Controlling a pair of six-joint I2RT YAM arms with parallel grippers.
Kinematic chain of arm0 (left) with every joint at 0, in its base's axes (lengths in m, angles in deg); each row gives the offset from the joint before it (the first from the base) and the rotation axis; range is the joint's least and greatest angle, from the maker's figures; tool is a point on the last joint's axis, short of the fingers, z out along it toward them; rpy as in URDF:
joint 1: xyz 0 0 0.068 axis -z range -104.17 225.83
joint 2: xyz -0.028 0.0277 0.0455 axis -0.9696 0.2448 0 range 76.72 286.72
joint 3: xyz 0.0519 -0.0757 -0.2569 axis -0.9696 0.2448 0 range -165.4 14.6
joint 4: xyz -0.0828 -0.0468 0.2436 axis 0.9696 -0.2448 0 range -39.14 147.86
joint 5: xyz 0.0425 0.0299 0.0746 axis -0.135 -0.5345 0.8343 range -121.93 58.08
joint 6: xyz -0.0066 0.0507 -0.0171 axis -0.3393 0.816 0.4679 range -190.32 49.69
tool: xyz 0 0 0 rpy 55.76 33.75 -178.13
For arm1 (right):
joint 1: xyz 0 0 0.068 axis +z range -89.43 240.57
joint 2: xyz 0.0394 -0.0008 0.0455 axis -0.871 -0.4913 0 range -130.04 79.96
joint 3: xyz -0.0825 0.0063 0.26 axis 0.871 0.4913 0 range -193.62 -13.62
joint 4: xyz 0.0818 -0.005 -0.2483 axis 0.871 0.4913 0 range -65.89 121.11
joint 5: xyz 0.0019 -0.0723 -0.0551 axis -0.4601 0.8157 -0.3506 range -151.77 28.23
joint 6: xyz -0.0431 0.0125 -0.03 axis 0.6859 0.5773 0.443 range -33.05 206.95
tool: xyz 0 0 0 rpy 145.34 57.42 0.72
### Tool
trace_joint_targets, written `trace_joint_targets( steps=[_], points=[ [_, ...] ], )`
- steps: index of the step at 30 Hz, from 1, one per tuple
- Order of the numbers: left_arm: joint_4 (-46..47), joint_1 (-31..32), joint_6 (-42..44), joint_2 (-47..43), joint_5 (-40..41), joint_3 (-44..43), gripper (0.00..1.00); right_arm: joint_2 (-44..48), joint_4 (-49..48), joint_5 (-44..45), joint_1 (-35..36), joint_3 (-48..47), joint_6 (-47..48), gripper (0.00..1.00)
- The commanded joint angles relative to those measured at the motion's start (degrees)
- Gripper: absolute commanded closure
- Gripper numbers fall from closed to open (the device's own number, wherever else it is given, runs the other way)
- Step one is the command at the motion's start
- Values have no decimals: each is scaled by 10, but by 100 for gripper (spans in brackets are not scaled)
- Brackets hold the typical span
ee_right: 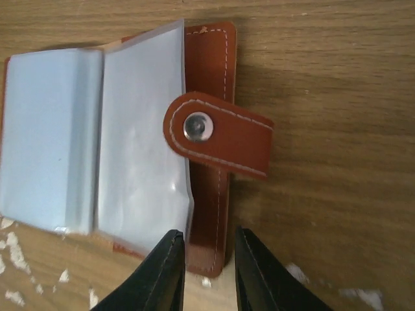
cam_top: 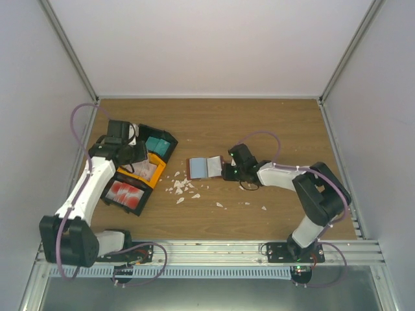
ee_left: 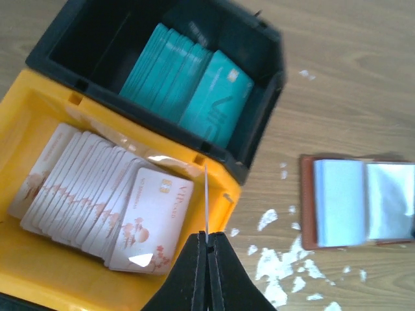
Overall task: Put the credit cards into the card holder
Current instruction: Pick up the credit card from the storage box.
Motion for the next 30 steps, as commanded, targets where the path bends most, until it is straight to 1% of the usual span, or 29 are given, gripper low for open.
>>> trace_joint_targets(
  steps=[1, 5, 8, 9, 12, 14, 15, 17, 19, 23, 26, 30],
  points=[
    [44, 4, -6, -70, -76, -13, 100, 71, 59, 23, -1, 2, 9, 76],
    [111, 4, -36, -119, -184, 8, 100, 142, 53, 9, -1, -5, 10, 73],
    [162, 5, -94, -138, -248, 26, 100, 194, 26, -39, -1, -7, 16, 67],
    [181, 4, -123, -143, -267, 32, 100, 210, 9, -61, -1, -5, 17, 63],
    [227, 5, -223, -153, -332, 42, 100, 238, -43, -156, -1, -4, -7, 46],
    [262, 4, -276, -159, -374, 43, 100, 227, -78, -237, 0, -16, -60, 36],
    [272, 5, -297, -164, -385, 43, 100, 217, -104, -293, 2, -19, -95, 35],
    [283, 5, -336, -171, -403, 44, 100, 202, -181, -348, 13, -14, -160, 35],
    [292, 5, -368, -172, -427, 48, 100, 191, -241, -370, 29, -17, -201, 35],
    [367, 5, -457, -170, -503, 86, 100, 164, -287, -397, 48, -47, -244, 39],
    [394, 4, -492, -173, -515, 108, 100, 155, -352, -413, 55, -47, -290, 42],
    [394, 4, -497, -173, -513, 108, 100, 160, -370, -408, 62, -46, -311, 43]
  ],
)
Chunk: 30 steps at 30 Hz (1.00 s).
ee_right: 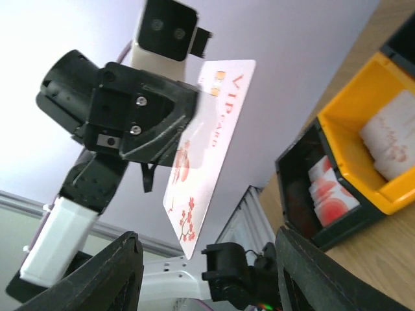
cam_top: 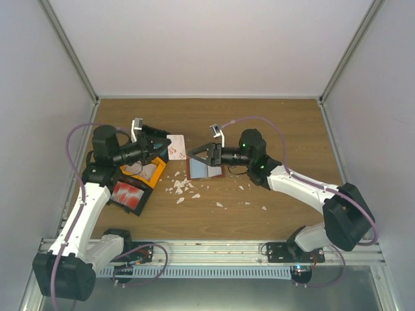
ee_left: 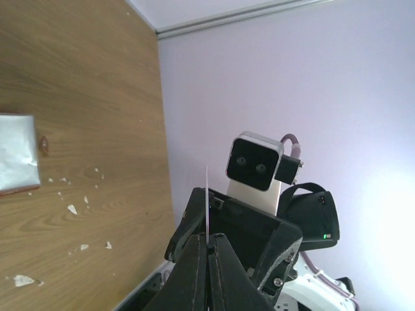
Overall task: Put the credit cards into the card holder
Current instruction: Pick up the credit card from the storage box.
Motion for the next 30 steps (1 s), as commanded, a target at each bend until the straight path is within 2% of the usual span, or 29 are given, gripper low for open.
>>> trace_joint_targets(
  steps=[1, 7, 14, 21, 25, 27, 30],
  points=[
    [56, 4, -45, -6, -33, 2, 100, 4, -69, -21, 10, -11, -56, 44],
    [74, 5, -58, -7, -56, 13, 100, -6, -40, -14, 16, -28, -58, 49],
    [94, 7, -71, -10, -86, 18, 100, -32, -20, -19, 18, -52, -56, 63],
    [111, 12, -60, -2, -105, 16, 100, -46, -50, -29, 20, -57, -66, 81],
    [109, 17, -39, 7, -110, 13, 99, -45, -71, -27, 20, -57, -66, 98],
    [101, 18, -25, 12, -110, 11, 93, -41, -68, -19, 20, -58, -57, 100],
    [51, 19, 24, 20, -92, 0, 71, -32, -41, 0, 17, -60, -34, 100]
  ],
)
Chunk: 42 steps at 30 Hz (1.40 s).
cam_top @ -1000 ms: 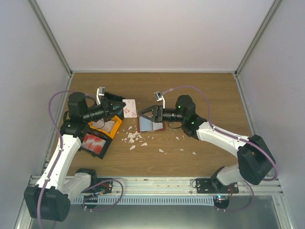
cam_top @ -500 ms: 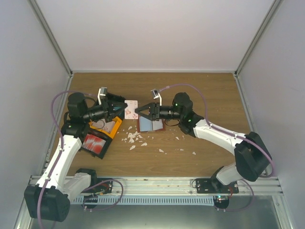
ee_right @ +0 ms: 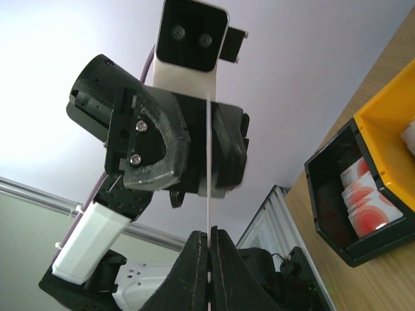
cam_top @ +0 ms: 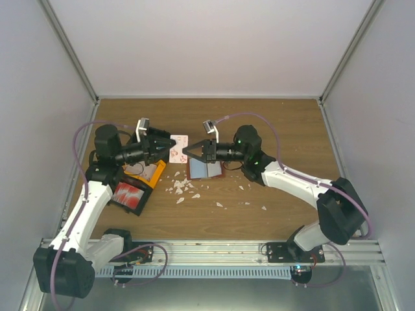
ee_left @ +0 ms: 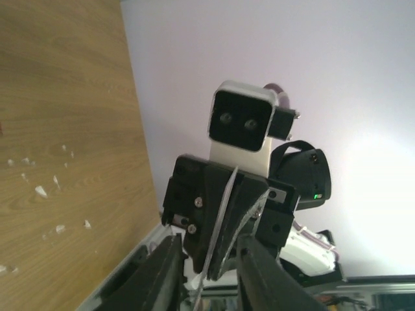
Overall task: Put the credit cards into the card holder
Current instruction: Pick up the credit card from the storage box.
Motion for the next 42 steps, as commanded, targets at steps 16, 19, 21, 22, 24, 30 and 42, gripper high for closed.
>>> trace_joint_targets(
  steps=[16, 19, 21, 22, 24, 30, 42],
  points=[
    [-149, 92, 297, 144, 267, -23, 36, -67, 379, 162, -125, -4, 332, 99],
    [-133, 124, 299, 196, 323, -25, 41, -109, 376, 155, -138, -7, 348, 100],
    [-124, 140, 300, 245, 348, -30, 48, -137, 373, 147, -138, -16, 354, 100],
    [-117, 145, 300, 264, 355, -32, 51, -150, 372, 145, -138, -21, 355, 100],
    [-102, 155, 297, 296, 367, -37, 56, -172, 370, 146, -139, -27, 354, 99],
    [-88, 172, 304, 377, 410, -64, 63, -202, 361, 149, -149, -30, 342, 99],
    [-97, 188, 313, 447, 437, -91, 65, -236, 330, 54, -172, -35, 334, 99]
  ],
)
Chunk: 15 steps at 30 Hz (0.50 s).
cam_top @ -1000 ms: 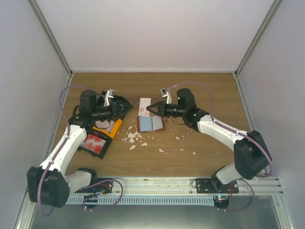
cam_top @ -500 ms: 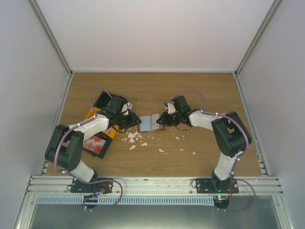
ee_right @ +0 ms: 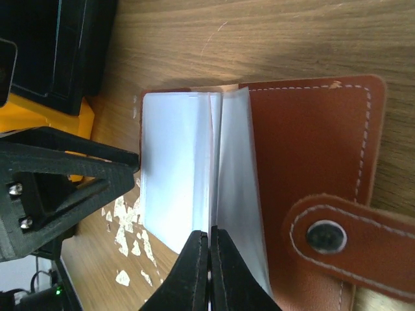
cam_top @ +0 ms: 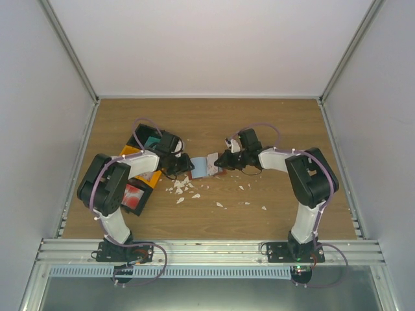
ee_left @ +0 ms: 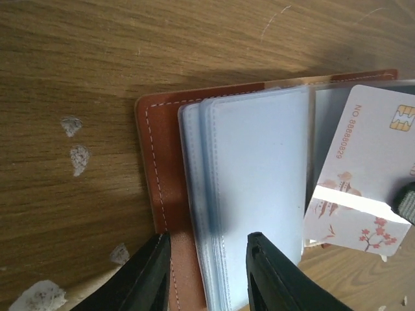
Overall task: Put the credit cards into the card holder
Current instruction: Pick up the credit card from the storage box, then insert the credit card into the card holder.
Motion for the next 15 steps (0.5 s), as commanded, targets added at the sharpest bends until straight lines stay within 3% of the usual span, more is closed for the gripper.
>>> trace_joint_targets(
  steps=[1, 15],
  points=[
    [16, 8, 18, 15, 25, -18, 65, -25, -15, -50, -5, -17, -1, 98],
    [1, 20, 30, 45, 48, -17, 66, -74, 7, -54, -5, -35, -11, 96]
  ],
)
